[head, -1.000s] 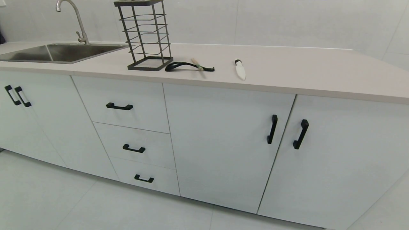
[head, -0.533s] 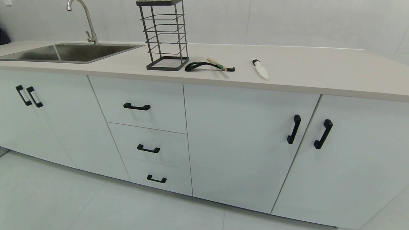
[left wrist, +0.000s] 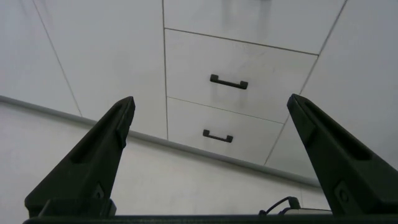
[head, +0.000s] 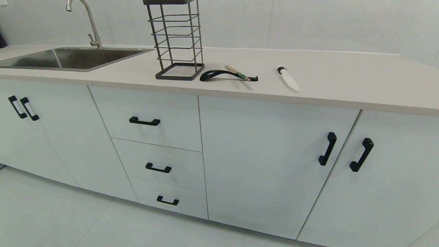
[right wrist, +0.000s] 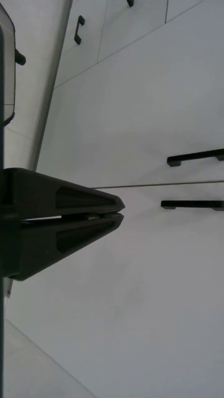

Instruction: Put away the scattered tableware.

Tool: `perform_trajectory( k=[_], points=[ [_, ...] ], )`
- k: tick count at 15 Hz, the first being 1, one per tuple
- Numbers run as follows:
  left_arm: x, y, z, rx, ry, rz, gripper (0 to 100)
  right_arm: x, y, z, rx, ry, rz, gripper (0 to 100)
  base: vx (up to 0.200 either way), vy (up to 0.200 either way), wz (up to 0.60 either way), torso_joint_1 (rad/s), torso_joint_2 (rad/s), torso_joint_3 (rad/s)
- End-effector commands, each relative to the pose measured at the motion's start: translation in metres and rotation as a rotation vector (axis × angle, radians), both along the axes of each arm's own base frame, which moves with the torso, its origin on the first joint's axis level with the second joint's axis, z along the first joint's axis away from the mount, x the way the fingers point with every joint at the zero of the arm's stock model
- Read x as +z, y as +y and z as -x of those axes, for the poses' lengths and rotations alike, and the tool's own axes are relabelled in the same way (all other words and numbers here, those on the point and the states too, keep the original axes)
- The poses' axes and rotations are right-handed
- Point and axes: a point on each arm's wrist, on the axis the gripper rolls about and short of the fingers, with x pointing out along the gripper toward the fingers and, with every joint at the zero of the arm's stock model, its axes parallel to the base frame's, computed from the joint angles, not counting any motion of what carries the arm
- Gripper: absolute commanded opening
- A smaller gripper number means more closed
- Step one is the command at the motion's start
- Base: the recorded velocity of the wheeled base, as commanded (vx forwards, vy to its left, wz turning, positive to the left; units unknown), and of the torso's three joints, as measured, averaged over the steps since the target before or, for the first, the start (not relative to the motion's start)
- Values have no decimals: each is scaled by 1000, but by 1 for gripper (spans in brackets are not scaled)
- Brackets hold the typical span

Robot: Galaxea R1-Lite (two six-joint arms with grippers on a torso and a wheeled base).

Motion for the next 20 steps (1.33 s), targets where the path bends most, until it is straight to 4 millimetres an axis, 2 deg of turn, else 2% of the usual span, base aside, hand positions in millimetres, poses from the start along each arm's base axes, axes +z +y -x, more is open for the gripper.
perform_trajectory(
  k=[1, 6, 9, 13, 16, 18, 20],
  points=[
    [0, 0, 0, 1, 0, 0, 100, 0, 0, 0, 0, 0, 0, 0, 0, 0, 0, 0, 0, 0],
    [0, 0, 0, 1, 0, 0, 100, 0, 0, 0, -2, 1, 3, 0, 0, 0, 0, 0, 0, 0],
    [0, 0, 0, 1, 0, 0, 100, 0, 0, 0, -3, 1, 2, 0, 0, 0, 600, 1, 7, 5],
    [0, 0, 0, 1, 0, 0, 100, 0, 0, 0, -3, 3, 0, 0, 0, 0, 0, 0, 0, 0],
    [0, 0, 0, 1, 0, -3, 100, 0, 0, 0, -3, 1, 0, 0, 200, 200, 0, 2, -4, 6],
    [0, 0, 0, -1, 0, -1, 100, 0, 0, 0, -3, 1, 0, 0, 200, 0, 0, 0, 0, 5],
    [0, 0, 0, -1, 0, -3, 100, 0, 0, 0, -3, 3, 0, 0, 0, 0, 0, 0, 0, 0]
  ],
)
